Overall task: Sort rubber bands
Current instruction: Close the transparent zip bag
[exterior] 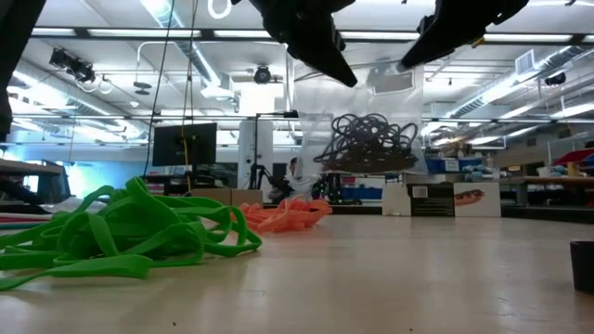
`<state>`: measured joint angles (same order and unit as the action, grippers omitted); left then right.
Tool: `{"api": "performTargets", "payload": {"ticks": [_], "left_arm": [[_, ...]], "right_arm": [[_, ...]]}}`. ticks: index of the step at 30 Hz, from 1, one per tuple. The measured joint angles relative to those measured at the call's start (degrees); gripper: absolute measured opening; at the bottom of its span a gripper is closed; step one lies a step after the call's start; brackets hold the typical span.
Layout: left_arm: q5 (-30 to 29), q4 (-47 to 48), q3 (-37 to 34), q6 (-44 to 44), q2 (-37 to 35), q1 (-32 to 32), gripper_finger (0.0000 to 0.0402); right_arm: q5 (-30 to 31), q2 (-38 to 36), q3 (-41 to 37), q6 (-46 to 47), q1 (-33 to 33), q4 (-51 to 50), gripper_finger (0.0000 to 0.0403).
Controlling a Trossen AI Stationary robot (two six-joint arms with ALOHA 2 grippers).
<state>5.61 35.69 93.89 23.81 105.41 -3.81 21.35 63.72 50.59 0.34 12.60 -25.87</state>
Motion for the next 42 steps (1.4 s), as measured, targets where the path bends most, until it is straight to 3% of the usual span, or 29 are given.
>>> {"api": "performTargets", "payload": {"ticks": [9,13,21,24,42], "left_arm": [[-0.18,0.06,0.00,-0.02,0.00,0.24,0.0004],[0.28,0.08,0.00,-0.02,0.00,0.45,0.0027],[0.82,-3.82,0.66,-3.51,-0.02,0.56,0.0139],[2.40,-5.72,0.72,-5.94,-0.07,0.25,0.0162],[12.10,-8.37,0.72,-12.32,0.62,-3.31,0.0167]], "right_arm": [[-0.33,0.00,0.00,-0.60,-0.35,-0.67,0.0008],[-0.44,0.00,0.00,-0.42,-0.37,-0.92,0.0003],[-0.10,0.00,0.00,-1.62,-0.37,-1.31,0.0001],[1.60,0.00,0.00,-2.54,-0.37,-0.74,0.0001],[3.90,0.00,0.00,-4.71,-0.63,3.48,0.0000]]}}
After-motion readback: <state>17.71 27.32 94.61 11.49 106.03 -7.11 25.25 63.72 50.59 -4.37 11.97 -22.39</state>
